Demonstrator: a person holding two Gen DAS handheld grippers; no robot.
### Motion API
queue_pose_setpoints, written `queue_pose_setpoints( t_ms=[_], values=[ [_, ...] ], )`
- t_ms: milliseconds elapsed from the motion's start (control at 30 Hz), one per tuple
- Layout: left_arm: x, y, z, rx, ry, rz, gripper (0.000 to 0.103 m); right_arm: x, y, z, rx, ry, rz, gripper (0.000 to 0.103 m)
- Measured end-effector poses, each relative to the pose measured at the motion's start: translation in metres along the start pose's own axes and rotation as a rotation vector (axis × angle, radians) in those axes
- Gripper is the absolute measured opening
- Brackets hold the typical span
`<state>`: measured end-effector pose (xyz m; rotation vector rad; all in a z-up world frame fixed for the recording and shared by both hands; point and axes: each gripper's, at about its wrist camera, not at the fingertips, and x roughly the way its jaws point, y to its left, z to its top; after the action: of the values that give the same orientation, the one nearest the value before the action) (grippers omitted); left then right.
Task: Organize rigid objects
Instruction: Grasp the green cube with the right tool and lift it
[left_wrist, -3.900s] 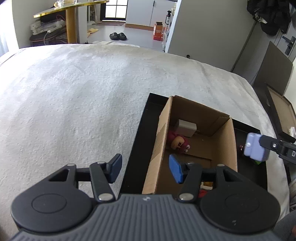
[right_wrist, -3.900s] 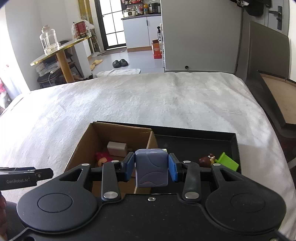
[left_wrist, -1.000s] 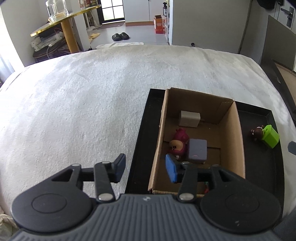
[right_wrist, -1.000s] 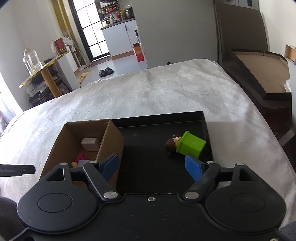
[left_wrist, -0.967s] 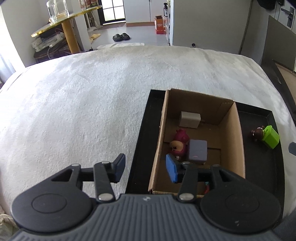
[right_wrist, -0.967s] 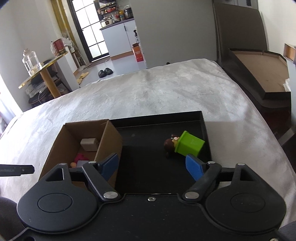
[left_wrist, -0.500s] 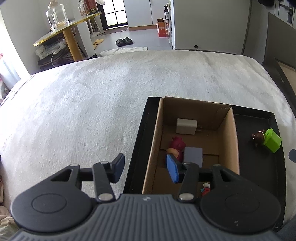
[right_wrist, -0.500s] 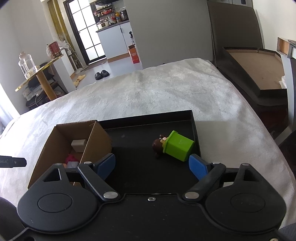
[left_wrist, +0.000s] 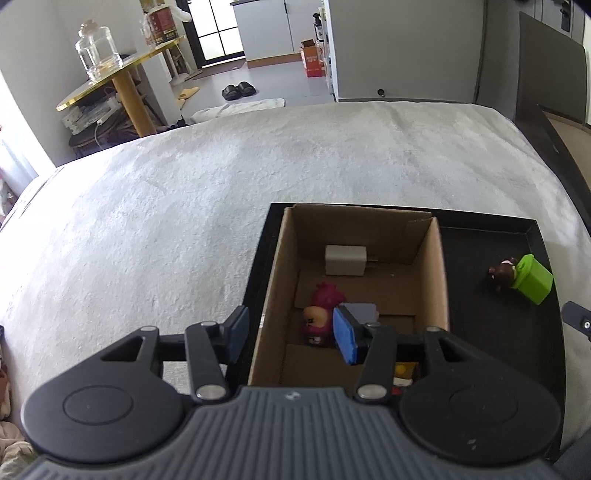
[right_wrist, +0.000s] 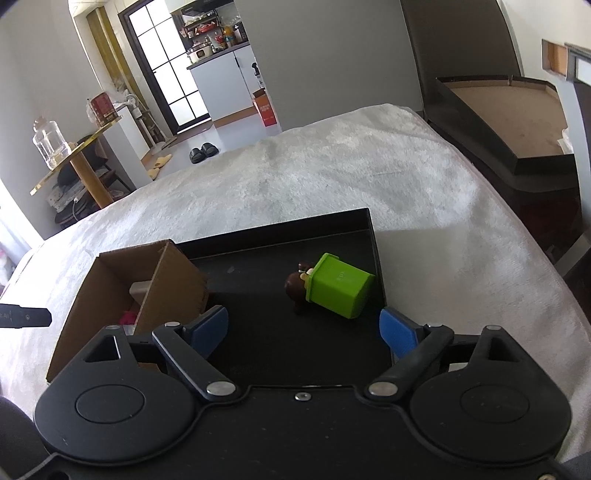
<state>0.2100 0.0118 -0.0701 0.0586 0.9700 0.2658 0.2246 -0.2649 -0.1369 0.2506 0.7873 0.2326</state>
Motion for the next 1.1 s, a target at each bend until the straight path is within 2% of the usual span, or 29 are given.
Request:
queue_pose_setpoints(
  t_ms=[333,433,500,600,700,867,1067,1100],
  values=[
    [0.011,-0.018,0.007,0.015,0.033,0.034,0.051,0.027,-0.018,0.004,0.056,0.017,0.025,0.087],
    [0.015,-0.02,0.01,0.002,0.055,0.023,0.06,0.04,-0.022,0.008,0.084,0.029,0.022,0.087],
    [0.017,-0.022,0.013,0.0,0.057,0.031,0.071,0.048,-0.024,0.01,0.1,0.035,0.025,0.087],
    [0.019,-0.028,0.017,0.017,0.05,0.034,0.078,0.061,-0.026,0.015,0.122,0.049,0.03,0.082],
    [0.021,-0.034,0.021,0.024,0.049,0.036,0.083,0.073,-0.027,0.017,0.142,0.063,0.029,0.082],
    [0.028,-0.038,0.023,0.037,0.066,0.04,0.084,0.089,-0.026,0.019,0.151,0.088,0.015,0.082],
    [0.032,-0.037,0.023,0.046,0.076,0.059,0.084,0.104,-0.028,0.018,0.168,0.11,-0.022,0.068],
    [0.033,-0.036,0.023,0.046,0.076,0.061,0.084,0.106,-0.028,0.018,0.169,0.113,-0.031,0.062]
  ],
)
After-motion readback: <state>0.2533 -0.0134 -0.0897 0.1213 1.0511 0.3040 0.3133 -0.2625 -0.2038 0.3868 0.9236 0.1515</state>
